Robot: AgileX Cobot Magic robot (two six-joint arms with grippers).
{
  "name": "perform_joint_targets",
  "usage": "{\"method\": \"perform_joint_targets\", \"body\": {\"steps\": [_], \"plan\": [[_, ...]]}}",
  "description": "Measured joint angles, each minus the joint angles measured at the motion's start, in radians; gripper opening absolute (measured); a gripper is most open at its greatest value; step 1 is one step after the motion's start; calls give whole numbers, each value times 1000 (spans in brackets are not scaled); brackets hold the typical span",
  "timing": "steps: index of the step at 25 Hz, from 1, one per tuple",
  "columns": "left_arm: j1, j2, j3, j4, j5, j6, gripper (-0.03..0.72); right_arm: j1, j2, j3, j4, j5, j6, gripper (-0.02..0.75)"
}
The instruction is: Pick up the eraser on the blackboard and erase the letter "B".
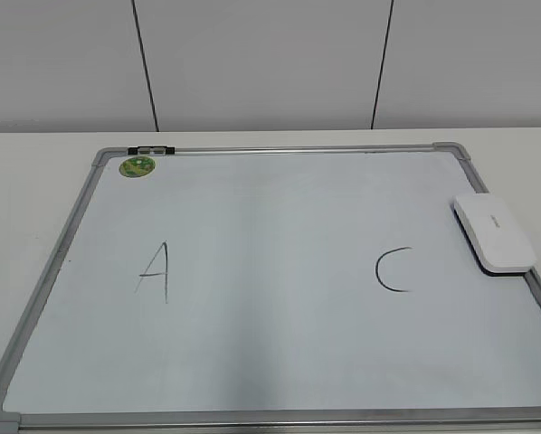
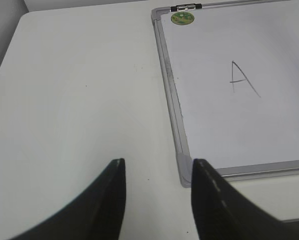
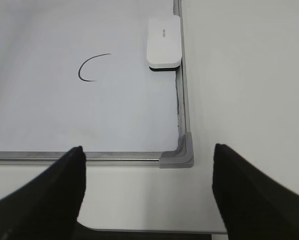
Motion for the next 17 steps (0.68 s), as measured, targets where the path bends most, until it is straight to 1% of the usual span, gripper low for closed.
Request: {"method": "perform_joint_targets", "body": {"steps": [14,17], "plan": [[0,0,0,0,0,0,314,0,0,0,0,0,0,587],[0,0,0,0,0,0,300,0,0,0,0,0,0,587]]}}
